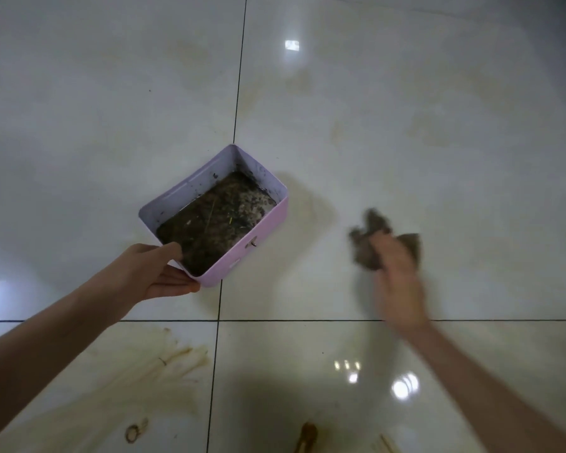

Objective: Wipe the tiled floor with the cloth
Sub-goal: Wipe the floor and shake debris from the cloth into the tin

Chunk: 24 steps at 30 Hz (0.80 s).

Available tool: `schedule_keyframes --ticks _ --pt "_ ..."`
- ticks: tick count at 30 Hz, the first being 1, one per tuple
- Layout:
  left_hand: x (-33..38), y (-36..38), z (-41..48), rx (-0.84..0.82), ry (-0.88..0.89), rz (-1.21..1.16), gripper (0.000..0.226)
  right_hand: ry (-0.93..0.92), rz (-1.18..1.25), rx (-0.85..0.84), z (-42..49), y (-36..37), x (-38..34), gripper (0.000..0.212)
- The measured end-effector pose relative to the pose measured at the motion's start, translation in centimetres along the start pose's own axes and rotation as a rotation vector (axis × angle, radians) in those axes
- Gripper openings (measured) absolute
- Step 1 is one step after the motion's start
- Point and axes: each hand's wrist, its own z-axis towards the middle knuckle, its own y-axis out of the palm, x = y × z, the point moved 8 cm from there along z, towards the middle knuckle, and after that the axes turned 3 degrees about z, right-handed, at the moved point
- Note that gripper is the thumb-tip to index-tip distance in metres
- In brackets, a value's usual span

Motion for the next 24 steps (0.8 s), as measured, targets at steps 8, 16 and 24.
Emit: schedule_keyframes --ticks 8,16,24 --pt "-0.8 1.8 -1.7 -0.001 -0.014 0.090 0.029 -0.407 0.263 -0.402 -14.3 8.3 -12.6 0.042" --pt "-2.4 4.0 -2.4 -0.039 -0.017 0.239 0.028 0.317 0.262 -0.032 -12.8 -5.4 5.0 0.059" --pt "-2.2 5.7 -2.5 -0.043 0.045 0.408 0.040 -0.106 0.144 -0.160 -17.8 5.7 -7.5 0.064"
